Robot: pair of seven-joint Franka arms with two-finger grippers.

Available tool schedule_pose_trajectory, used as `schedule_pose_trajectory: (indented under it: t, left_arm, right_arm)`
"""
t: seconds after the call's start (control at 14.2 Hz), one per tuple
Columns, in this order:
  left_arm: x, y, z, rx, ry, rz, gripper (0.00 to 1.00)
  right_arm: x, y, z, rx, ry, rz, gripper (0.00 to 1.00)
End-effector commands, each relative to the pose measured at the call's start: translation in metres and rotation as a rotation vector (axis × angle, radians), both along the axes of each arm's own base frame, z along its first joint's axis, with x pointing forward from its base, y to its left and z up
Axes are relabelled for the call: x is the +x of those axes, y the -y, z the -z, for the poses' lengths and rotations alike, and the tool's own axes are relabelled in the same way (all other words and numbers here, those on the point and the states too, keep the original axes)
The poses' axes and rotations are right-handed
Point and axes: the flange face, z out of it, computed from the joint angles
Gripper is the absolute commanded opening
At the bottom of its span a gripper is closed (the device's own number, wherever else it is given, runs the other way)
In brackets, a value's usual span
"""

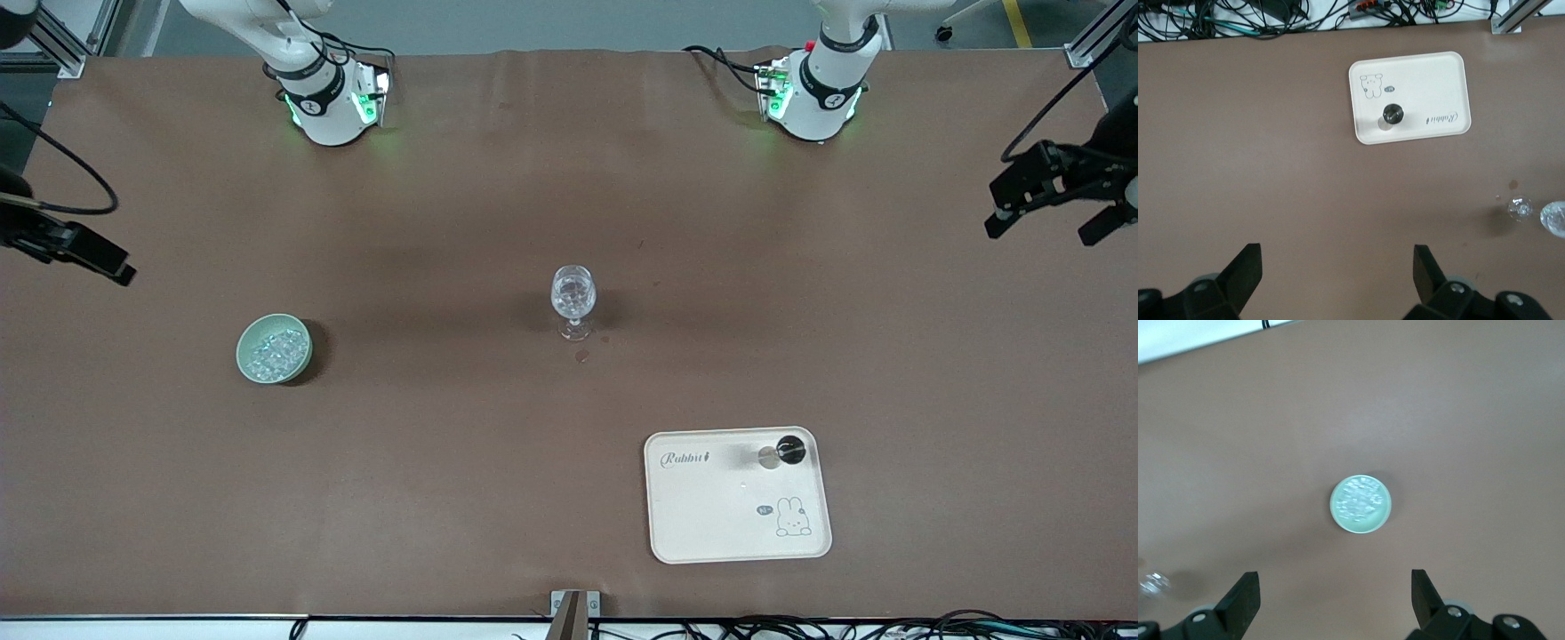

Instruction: Pour wine and add ice with both arms

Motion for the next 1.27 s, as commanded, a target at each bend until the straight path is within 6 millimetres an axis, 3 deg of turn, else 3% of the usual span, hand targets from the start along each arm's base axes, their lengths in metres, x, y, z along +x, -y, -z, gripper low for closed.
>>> schedule_pose_trajectory:
  t: [0.0,0.28,0.56,0.78,1.2]
  left_arm:
    - [-0.008,0.002,0.000,0.010,-0.015,0.009,1.00]
    - [-0.007,0.008,0.004,0.014,-0.035,0.021,1.00]
    - [-0.004,0.013,0.013,0.019,-0.054,0.029,1.00]
    - [-0.009,0.003,0.019,0.032,-0.108,0.007,1.00]
    - [-0.006,0.000,0.022,0.081,-0.106,-0.009,1.00]
  right_arm:
    - [-0.021,0.022,0.007,0.012,-0.011,-0.055,1.00]
    - [-0.024,0.027,0.024,0.016,-0.017,-0.056,1.00]
    - [-0.026,0.020,0.011,0.015,-0.020,-0.067,1.00]
    - [-0.028,0.018,0.012,0.016,-0.040,-0.066,1.00]
    - [-0.029,0.017,0.013,0.018,-0.043,-0.069,1.00]
